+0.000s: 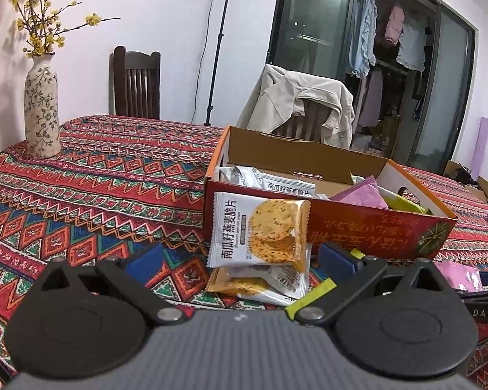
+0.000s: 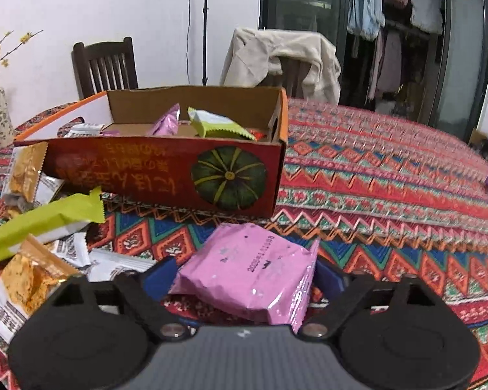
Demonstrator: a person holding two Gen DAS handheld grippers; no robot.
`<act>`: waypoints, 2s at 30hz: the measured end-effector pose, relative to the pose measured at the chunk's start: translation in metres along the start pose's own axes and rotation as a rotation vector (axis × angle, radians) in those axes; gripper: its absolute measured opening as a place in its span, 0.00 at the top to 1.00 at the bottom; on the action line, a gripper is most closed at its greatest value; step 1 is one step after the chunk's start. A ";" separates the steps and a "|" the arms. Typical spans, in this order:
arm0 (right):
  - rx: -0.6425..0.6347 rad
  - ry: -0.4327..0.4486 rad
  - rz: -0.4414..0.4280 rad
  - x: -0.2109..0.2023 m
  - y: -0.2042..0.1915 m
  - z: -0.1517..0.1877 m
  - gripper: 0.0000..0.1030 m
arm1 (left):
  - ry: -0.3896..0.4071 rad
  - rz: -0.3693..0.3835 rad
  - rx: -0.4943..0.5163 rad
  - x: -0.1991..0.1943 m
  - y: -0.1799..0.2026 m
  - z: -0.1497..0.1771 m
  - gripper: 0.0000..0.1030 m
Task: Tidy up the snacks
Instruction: 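Reach the right tool toward a pink packet while the left tool reaches a cracker packet, then grasp the pink packet with the right tool while the left tool grasps the pumpkin-seed cracker packet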
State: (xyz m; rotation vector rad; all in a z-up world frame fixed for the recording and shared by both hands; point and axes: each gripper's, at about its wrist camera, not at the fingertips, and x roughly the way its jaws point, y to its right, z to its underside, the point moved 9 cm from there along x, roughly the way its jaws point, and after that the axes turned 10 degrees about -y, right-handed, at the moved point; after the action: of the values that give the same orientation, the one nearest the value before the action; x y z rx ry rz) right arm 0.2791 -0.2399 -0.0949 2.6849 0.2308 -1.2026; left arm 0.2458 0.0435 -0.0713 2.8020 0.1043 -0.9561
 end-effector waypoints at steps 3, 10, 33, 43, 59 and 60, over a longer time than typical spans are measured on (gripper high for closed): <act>-0.022 0.039 0.005 -0.008 -0.003 -0.002 0.22 | 0.002 -0.004 -0.004 0.000 -0.001 0.000 0.00; 0.005 0.159 0.013 -0.030 0.003 -0.006 0.22 | -0.021 -0.014 0.020 0.001 0.003 0.001 0.00; -0.009 0.214 0.014 -0.040 -0.001 -0.007 0.22 | -0.176 -0.088 0.085 0.035 0.023 -0.019 0.00; -0.005 0.208 0.012 -0.038 0.000 -0.009 0.22 | -0.198 -0.141 0.070 0.062 0.023 -0.022 0.01; -0.011 0.189 0.017 -0.034 -0.001 -0.007 0.22 | -0.169 -0.078 0.068 0.050 0.026 -0.021 0.30; -0.011 0.189 0.018 -0.035 -0.001 -0.007 0.22 | -0.166 -0.075 0.067 0.048 0.026 -0.020 0.30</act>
State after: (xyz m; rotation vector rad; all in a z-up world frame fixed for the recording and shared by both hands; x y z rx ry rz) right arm 0.2611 -0.2395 -0.0647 2.7852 0.2385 -0.9399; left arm 0.2996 0.0225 -0.0813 2.7818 0.1582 -1.2269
